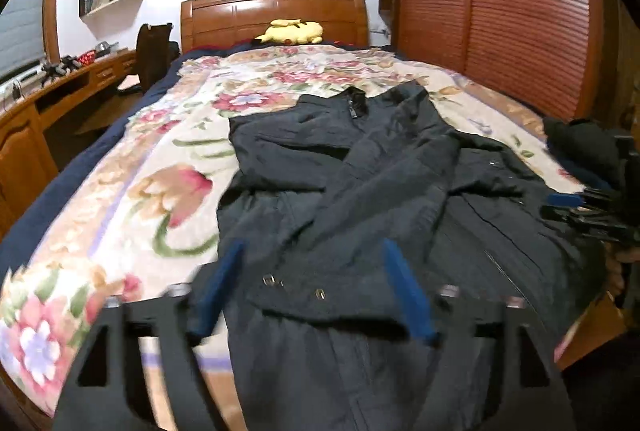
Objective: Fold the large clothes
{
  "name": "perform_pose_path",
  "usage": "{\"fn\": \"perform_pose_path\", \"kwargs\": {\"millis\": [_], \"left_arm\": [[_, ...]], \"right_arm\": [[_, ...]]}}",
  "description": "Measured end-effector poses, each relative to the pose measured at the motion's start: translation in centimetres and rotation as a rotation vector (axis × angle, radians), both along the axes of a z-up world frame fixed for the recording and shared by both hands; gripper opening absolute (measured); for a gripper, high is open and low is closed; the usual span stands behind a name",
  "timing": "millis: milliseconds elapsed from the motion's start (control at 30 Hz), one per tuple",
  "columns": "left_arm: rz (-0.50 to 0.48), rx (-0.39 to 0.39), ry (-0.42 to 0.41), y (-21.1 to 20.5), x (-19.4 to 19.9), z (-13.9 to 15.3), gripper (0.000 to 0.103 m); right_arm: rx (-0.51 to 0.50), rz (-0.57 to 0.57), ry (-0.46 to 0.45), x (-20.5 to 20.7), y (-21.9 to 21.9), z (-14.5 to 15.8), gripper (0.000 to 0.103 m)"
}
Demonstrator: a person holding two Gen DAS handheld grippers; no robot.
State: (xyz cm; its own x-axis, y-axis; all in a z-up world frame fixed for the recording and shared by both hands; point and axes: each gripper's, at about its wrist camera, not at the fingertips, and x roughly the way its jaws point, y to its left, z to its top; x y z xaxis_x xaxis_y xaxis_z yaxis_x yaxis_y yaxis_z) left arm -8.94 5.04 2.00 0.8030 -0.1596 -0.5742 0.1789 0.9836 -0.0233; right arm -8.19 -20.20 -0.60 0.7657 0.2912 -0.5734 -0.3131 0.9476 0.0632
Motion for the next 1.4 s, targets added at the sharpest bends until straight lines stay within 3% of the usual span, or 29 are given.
{"fn": "perform_pose_path", "kwargs": {"millis": [567, 833, 967, 1200, 1400], "left_arm": [[0.034, -0.017, 0.015, 1.6, -6.6, -4.5, 0.082], [0.04, -0.029, 0.017, 2.2, -7.5, -5.5, 0.082], [0.032, -0.041, 0.015, 2.3, -7.2, -5.4, 0.082], [0.028, -0.032, 0.001, 2.5, -5.9, -4.4, 0.082], [0.02, -0.035, -0.011, 2.9, -4.3, -3.7, 0.082]], "right_arm": [[-0.06, -0.012, 0.005, -0.3, -1.9, -0.8, 0.045], [-0.115, -0.046, 0.042, -2.0, -6.5, -1.2, 0.045], [-0.089, -0.075, 0.03, -1.9, -8.5, -0.2, 0.045], [-0.093, -0.049, 0.007, 2.2, -8.2, 1.5, 0.045], [-0.115, -0.028, -0.004, 9.7, -5.5, 3.3, 0.045]]}}
